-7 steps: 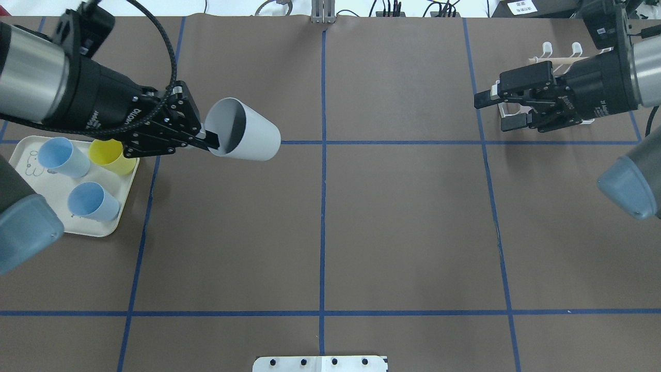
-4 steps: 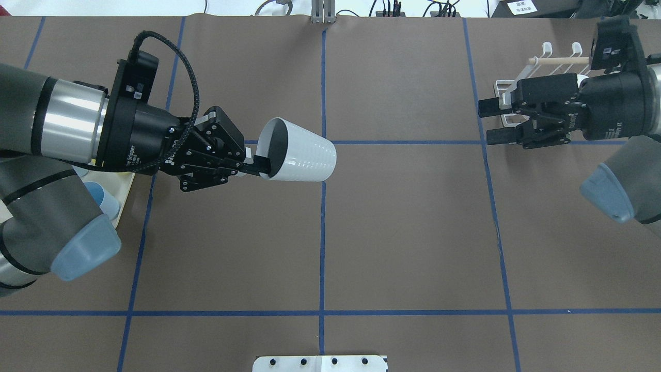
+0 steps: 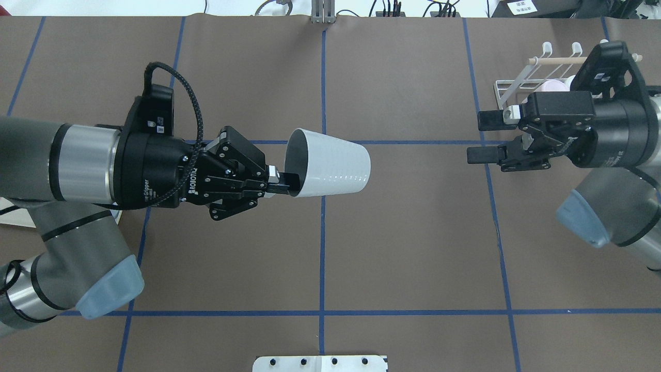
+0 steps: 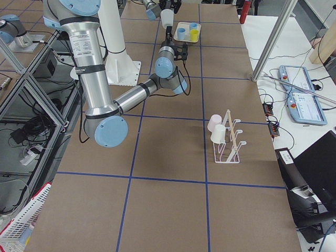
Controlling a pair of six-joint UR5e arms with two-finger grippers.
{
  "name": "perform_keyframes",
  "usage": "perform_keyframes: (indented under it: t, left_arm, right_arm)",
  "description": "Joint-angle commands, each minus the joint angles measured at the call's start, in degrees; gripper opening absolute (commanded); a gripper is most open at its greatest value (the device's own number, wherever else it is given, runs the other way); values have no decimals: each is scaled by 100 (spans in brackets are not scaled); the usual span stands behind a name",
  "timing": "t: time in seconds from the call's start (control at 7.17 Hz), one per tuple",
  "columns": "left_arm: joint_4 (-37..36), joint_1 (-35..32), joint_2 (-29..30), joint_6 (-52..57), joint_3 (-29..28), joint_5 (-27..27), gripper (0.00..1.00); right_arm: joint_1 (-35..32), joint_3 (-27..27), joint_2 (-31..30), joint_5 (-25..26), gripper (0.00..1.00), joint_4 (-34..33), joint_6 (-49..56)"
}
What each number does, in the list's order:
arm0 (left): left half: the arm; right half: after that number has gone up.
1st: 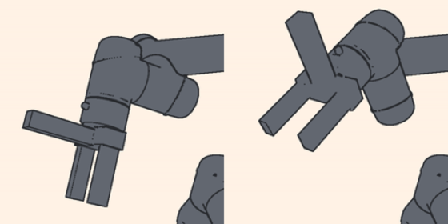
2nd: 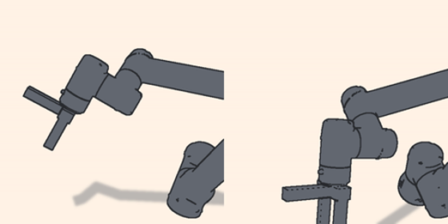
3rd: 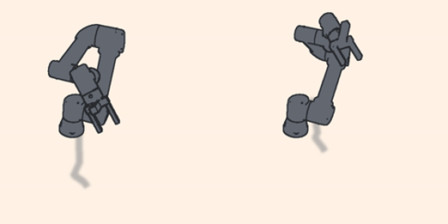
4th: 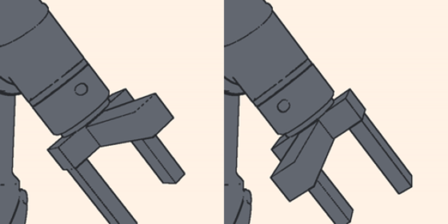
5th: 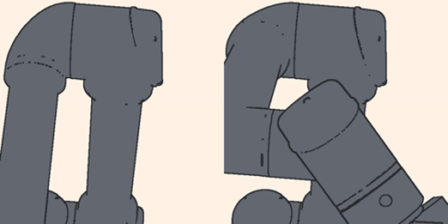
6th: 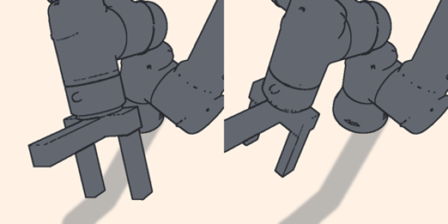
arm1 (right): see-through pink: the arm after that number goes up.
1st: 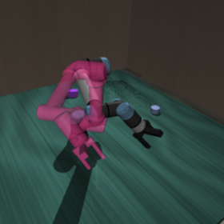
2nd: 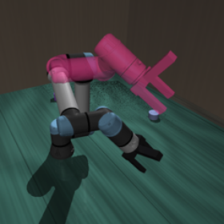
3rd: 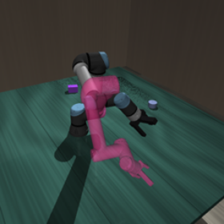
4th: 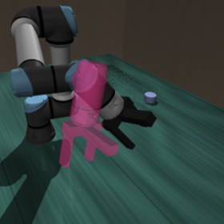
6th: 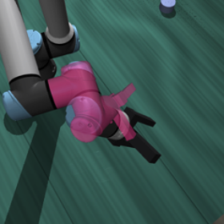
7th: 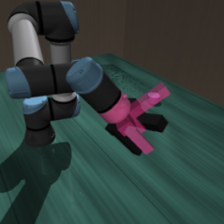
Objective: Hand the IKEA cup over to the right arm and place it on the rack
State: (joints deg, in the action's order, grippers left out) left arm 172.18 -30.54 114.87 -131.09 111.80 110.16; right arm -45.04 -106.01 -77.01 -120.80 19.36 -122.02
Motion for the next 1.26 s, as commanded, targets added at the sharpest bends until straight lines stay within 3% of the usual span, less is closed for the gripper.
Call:
perform_keyframes:
  t: [0.0,0.28,0.56,1.12]
  left_arm:
    - [754,468,0,-189,-123,-722,0]
    - [764,470,315,-180,-455,-742,0]
    - [773,461,334,-119,-738,-733,0]
    - [764,531,553,-189,-739,-742,0]
  right_arm:
    - [608,28,20,564,99,463,-6]
    - [846,19,28,872,99,489,3]
    - [856,28,37,874,99,489,3]
    - [996,54,291,1102,98,446,56]
